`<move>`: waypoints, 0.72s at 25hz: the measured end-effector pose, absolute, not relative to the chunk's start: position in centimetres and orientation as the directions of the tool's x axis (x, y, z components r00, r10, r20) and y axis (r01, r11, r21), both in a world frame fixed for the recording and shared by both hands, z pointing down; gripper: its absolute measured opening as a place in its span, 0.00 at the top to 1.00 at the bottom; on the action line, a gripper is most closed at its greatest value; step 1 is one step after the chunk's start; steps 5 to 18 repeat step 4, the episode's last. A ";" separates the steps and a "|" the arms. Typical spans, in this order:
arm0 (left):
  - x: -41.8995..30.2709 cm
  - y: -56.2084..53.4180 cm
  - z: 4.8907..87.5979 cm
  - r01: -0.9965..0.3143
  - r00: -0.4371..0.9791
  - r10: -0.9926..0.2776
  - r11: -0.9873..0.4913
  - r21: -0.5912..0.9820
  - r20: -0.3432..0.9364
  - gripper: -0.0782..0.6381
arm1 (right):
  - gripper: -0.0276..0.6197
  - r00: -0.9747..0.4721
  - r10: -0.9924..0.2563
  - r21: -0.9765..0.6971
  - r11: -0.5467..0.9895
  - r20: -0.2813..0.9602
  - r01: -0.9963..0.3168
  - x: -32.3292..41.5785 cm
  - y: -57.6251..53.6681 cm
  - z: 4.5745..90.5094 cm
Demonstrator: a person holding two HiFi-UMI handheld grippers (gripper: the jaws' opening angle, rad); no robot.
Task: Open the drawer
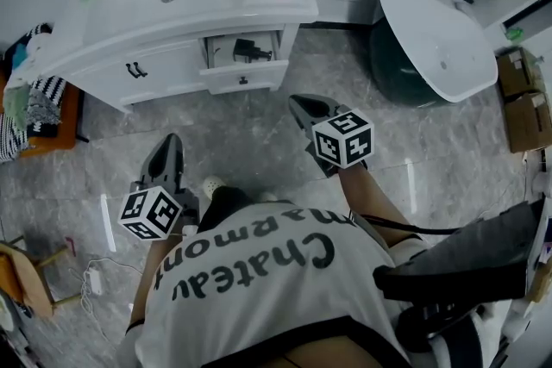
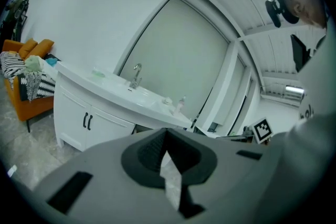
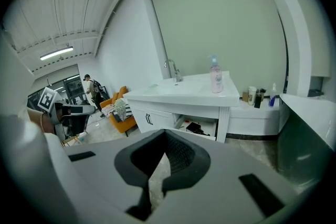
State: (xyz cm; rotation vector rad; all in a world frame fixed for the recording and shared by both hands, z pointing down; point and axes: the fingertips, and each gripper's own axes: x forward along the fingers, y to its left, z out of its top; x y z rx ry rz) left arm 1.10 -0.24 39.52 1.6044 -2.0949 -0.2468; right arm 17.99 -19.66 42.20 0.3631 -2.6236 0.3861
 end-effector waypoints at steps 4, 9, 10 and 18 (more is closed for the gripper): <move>1.8 0.1 39.6 -0.860 -0.190 -0.946 0.289 0.420 0.264 0.88 | 0.95 -0.857 -0.209 -0.203 0.920 0.472 -0.336 18.8 -19.7 42.2; 1.8 0.1 39.6 -0.860 -0.190 -0.946 0.289 0.420 0.264 0.88 | 0.95 -0.857 -0.209 -0.203 0.920 0.472 -0.336 18.8 -19.7 42.2; 1.8 0.1 39.6 -0.860 -0.190 -0.946 0.289 0.420 0.264 0.88 | 0.95 -0.857 -0.209 -0.203 0.920 0.472 -0.336 18.8 -19.7 42.2; 1.8 0.1 39.6 -0.860 -0.190 -0.946 0.289 0.420 0.264 0.88 | 0.95 -0.857 -0.209 -0.203 0.920 0.472 -0.336 18.8 -19.7 42.2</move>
